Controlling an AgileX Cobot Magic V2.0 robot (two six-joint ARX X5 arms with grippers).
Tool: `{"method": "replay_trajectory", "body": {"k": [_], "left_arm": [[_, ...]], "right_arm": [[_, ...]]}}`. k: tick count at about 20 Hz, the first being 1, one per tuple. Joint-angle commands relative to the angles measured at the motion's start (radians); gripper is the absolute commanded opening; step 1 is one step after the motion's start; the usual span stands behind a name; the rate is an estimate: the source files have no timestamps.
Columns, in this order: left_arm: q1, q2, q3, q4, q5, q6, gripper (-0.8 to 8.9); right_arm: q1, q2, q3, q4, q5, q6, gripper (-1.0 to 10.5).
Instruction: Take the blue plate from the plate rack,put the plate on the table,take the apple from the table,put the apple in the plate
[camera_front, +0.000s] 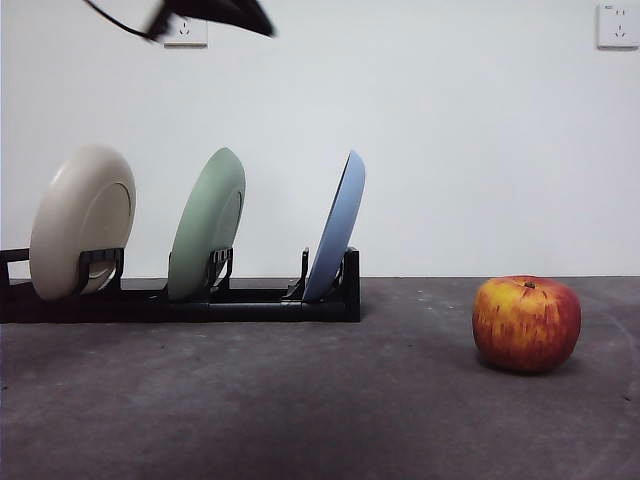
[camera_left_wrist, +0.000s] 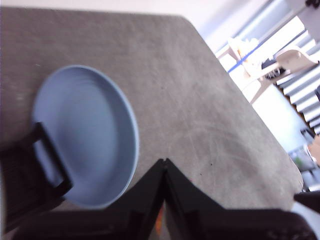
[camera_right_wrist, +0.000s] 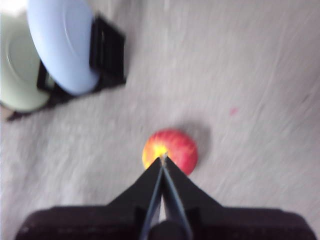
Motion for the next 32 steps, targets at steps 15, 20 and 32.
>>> {"method": "replay_trajectory", "body": {"k": [15,20,32], "left_arm": [[-0.138,0.496,0.451,-0.187,-0.139,-0.008,2.02],[-0.143,0.502,0.451,-0.186,-0.163,-0.007,1.97],[-0.145,0.544,0.452,-0.19,-0.161,0.006,-0.08]], "right_arm": [[0.001,0.06,0.007,-0.008,-0.024,-0.011,0.0],[0.001,0.06,0.007,-0.01,-0.024,-0.011,0.0],[0.001,0.06,0.007,-0.034,-0.021,-0.015,0.0]]}}
